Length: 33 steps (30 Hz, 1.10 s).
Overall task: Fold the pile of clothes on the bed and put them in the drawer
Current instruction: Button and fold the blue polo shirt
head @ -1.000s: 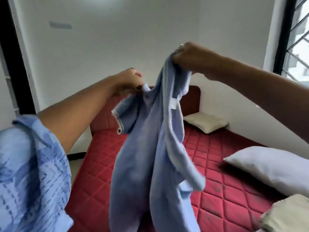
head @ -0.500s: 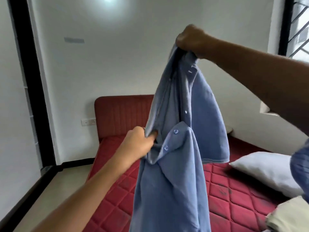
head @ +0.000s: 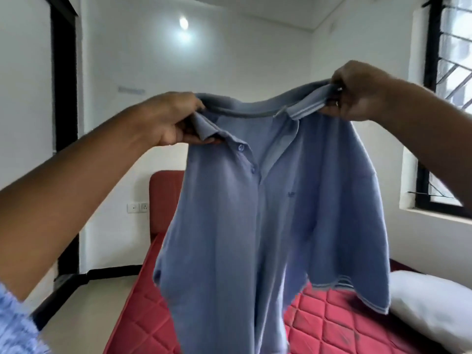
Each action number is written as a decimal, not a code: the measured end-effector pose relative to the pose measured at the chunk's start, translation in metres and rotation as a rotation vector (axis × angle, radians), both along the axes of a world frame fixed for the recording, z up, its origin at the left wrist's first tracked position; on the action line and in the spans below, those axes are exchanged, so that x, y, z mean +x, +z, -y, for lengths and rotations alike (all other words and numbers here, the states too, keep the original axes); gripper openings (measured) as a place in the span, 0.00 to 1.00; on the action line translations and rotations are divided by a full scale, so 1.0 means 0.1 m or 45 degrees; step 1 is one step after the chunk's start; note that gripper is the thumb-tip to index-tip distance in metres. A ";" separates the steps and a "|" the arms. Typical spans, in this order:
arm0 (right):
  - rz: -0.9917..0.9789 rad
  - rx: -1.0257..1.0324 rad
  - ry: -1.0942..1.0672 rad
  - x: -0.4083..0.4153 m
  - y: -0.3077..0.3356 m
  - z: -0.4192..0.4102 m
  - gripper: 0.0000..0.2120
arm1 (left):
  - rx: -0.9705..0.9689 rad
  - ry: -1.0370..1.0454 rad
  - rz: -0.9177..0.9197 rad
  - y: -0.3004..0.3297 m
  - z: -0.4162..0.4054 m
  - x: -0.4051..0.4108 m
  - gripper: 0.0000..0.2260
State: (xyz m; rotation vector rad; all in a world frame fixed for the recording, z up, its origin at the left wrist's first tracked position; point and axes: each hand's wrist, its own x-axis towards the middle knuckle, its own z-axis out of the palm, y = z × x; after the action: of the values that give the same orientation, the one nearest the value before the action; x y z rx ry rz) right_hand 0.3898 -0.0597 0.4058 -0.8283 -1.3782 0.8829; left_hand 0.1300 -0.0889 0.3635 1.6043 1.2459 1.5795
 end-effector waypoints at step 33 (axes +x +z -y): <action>0.378 -1.075 0.135 -0.57 -4.36 -2.18 0.09 | -1.202 0.017 -0.391 -4.32 -2.05 -0.37 0.18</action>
State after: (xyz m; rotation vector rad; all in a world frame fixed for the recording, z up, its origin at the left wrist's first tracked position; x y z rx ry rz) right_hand 0.3324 0.1579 -0.0303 -1.5827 -1.2943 1.5089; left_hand 0.0925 0.1164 -0.0681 1.1969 1.7858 0.5482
